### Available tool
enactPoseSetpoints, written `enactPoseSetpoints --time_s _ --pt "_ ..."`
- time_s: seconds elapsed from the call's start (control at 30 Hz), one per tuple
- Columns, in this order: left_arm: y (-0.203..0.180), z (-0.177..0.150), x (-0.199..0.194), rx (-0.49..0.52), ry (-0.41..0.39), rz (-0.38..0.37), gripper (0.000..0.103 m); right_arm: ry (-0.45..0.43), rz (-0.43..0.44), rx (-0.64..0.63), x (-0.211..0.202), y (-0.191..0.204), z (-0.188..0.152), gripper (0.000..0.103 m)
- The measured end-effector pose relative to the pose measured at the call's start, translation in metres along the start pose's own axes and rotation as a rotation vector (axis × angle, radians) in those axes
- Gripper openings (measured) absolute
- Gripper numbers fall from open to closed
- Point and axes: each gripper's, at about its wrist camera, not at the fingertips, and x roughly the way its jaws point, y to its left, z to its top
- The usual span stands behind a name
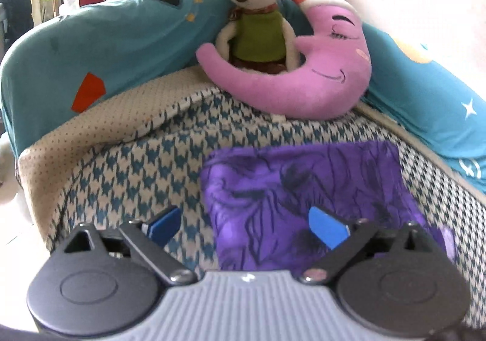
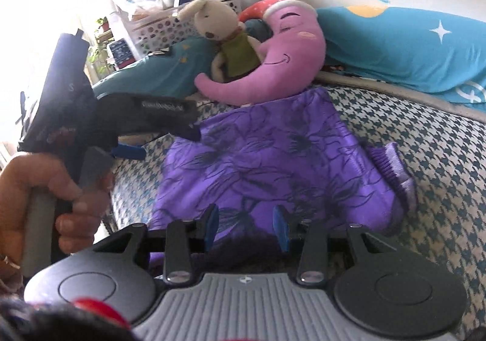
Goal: Fold clothes
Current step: 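Lower the blouse bundle onto the sheet with the left gripper and release, then pull both open grippers back from the folded purple blouse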
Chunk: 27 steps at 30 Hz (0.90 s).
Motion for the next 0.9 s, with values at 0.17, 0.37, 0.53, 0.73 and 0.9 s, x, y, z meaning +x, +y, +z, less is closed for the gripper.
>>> enactPoseSetpoints --time_s 0.17,0.37,0.53,0.73,0.9 --pt "0.005 -0.006 0.006 0.007 0.025 0.009 0.095 -0.007 0.041 -0.045 -0.001 0.019 -0.007 0.040" --pt "0.008 -0.007 0.017 -0.005 0.035 0.039 0.096 0.018 0.064 -0.099 0.010 0.030 -0.016 0.040" --pt "0.011 -0.005 0.026 -0.025 0.051 0.064 0.102 0.054 0.052 -0.118 0.023 0.033 -0.024 0.040" --pt "0.009 -0.005 0.034 -0.041 0.066 0.086 0.103 0.080 0.044 -0.108 0.030 0.030 -0.025 0.040" --pt "0.006 -0.005 0.029 -0.044 0.063 0.093 0.103 0.098 0.039 -0.102 0.025 0.031 -0.020 0.040"
